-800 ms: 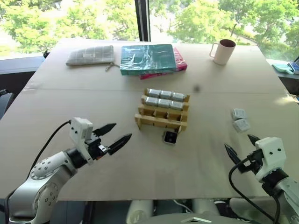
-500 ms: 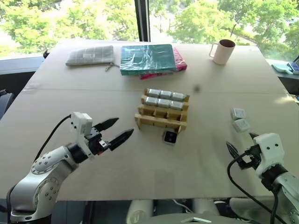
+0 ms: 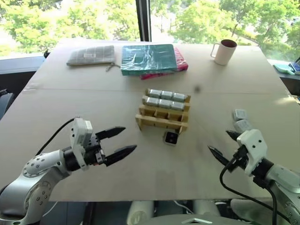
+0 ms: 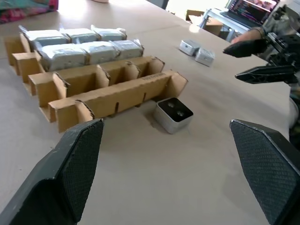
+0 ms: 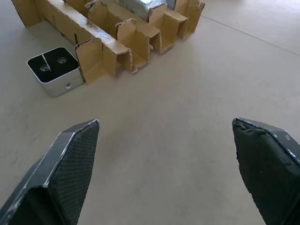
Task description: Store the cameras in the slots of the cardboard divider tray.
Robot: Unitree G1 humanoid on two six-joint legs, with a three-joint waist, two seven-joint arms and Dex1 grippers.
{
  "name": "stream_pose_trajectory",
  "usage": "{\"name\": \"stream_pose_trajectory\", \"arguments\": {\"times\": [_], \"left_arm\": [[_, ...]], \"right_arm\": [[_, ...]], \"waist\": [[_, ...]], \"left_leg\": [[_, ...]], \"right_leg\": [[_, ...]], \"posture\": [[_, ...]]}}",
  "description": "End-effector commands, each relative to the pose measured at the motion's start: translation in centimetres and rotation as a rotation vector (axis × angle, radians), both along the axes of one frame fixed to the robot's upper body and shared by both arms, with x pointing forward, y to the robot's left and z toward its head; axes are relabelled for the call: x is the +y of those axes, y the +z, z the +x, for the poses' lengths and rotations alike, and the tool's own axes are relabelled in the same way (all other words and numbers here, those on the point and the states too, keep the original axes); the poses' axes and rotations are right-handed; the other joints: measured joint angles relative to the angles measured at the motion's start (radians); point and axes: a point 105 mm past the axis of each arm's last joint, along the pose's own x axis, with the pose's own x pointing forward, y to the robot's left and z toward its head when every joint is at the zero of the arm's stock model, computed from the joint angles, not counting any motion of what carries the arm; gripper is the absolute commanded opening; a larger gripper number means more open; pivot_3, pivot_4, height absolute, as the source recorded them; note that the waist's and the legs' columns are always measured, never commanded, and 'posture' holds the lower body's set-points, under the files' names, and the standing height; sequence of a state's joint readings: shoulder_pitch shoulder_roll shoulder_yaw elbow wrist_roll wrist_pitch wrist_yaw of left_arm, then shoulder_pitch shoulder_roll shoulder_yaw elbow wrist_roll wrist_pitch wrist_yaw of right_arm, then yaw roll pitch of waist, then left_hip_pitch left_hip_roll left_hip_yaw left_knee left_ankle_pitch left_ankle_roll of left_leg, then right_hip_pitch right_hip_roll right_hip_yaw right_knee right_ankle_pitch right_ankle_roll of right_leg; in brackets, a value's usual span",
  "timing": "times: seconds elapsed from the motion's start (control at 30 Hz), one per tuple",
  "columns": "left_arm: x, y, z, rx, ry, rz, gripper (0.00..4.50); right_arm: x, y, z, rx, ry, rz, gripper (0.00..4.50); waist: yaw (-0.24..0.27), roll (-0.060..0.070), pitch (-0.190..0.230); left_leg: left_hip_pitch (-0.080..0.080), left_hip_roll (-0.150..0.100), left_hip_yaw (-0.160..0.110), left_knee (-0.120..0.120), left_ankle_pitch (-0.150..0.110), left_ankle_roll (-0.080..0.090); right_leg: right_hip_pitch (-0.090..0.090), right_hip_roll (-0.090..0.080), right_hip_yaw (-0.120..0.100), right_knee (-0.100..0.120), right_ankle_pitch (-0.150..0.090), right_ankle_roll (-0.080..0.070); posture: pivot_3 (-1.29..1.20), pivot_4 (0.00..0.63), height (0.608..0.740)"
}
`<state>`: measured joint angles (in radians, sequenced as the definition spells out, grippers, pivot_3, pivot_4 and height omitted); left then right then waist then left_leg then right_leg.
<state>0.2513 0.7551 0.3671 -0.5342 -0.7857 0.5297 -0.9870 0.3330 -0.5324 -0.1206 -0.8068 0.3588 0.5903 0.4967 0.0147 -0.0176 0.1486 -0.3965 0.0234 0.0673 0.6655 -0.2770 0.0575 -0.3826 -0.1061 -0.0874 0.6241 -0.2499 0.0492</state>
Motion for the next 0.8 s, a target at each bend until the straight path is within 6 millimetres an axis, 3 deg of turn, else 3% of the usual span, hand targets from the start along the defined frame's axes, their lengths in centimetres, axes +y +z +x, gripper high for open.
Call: {"name": "stream_pose_trajectory", "arguments": {"times": [0.03,0.2,0.5,0.8], "left_arm": [[-0.7,0.7,-0.6,-0.051,-0.043,0.018,4.49],[-0.4,0.0,-0.8,-0.039,-0.048,0.021,4.49],[0.0,-0.5,-0.6,-0.057,-0.047,0.032,4.49],[0.5,-0.8,-1.2,-0.065,-0.024,0.041,4.49]], "right_arm": [[1.5,0.5,-0.3,-0.015,0.089,0.005,4.5],[3.8,0.3,-0.7,0.02,0.283,0.012,4.5],[6.6,0.7,1.3,-0.066,0.506,-0.068,4.5],[6.7,0.4,1.3,-0.059,0.537,-0.071,4.5]], "waist": [[0.0,0.0,0.0],[0.0,0.001,0.001],[0.0,-0.001,0.001],[0.0,-0.001,0.0]], "left_leg": [[0.0,0.0,0.0,0.0,0.0,0.0],[0.0,0.0,0.0,0.0,0.0,0.0],[0.0,0.0,0.0,0.001,0.002,0.005],[-0.001,0.0,0.0,0.001,0.001,0.006]], "right_leg": [[0.0,0.0,0.0,0.0,0.0,0.0],[0.0,0.0,0.0,0.0,0.0,0.0],[0.0,0.0,-0.001,0.0,0.0,0.0],[0.0,-0.001,-0.001,-0.001,0.0,0.0]], "posture": [[0.0,0.15,0.74],[0.0,0.15,0.74],[0.0,0.15,0.74],[0.0,0.15,0.74]]}}
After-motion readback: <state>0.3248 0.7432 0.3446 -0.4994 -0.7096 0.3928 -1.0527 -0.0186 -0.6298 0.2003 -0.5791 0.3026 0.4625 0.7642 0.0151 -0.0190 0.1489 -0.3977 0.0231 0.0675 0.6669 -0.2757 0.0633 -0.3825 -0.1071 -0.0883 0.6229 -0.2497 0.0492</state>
